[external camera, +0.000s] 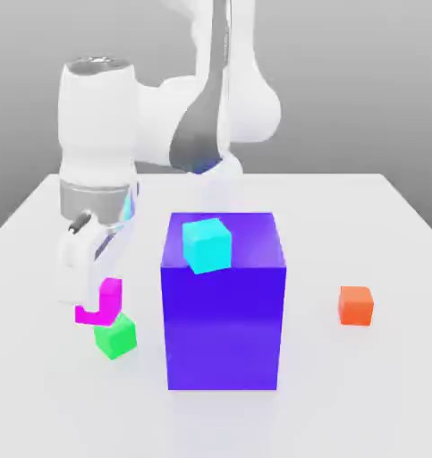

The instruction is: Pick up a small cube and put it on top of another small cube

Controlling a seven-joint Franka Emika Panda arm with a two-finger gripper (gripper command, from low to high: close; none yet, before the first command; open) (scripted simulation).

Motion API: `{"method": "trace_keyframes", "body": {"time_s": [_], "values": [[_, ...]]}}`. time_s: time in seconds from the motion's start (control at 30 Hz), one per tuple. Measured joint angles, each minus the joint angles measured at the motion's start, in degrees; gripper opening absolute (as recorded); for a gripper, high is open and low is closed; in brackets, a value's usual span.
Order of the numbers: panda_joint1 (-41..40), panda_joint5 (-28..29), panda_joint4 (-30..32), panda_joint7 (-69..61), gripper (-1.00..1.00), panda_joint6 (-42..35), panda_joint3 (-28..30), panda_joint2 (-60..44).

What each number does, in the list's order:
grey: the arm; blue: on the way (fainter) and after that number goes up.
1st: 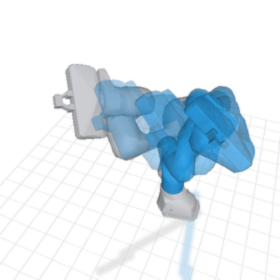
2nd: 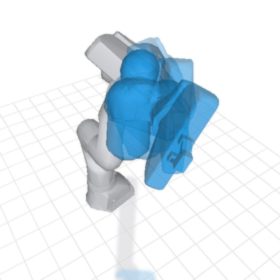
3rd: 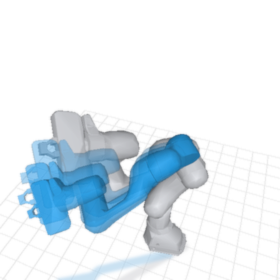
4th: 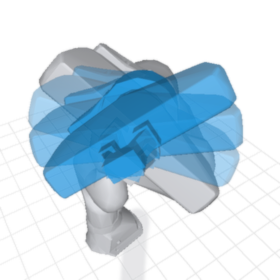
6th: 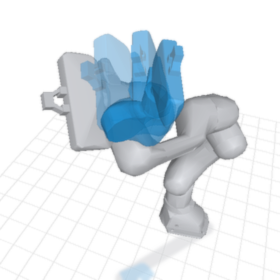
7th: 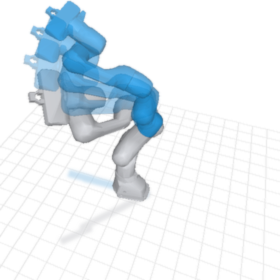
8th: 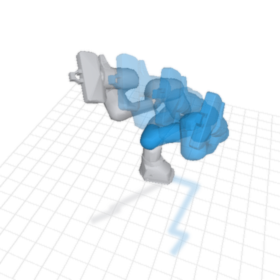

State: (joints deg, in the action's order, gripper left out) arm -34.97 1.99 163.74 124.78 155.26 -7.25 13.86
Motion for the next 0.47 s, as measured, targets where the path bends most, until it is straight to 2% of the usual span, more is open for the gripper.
{"method": "trace_keyframes", "body": {"time_s": [0.1,0.4,0.43,0.47], "values": [[-0.25,-3.65,4.45,0.82,-1.0,-0.29,2.07,0.42],[-1.62,-1.05,4.58,3.26,-1.0,13.3,2.03,-13.97],[-1.63,-0.97,4.57,3.31,1.0,14.22,2.0,-14.92],[-1.58,-0.97,4.57,3.31,1.0,14.23,2.0,-14.92]]}}
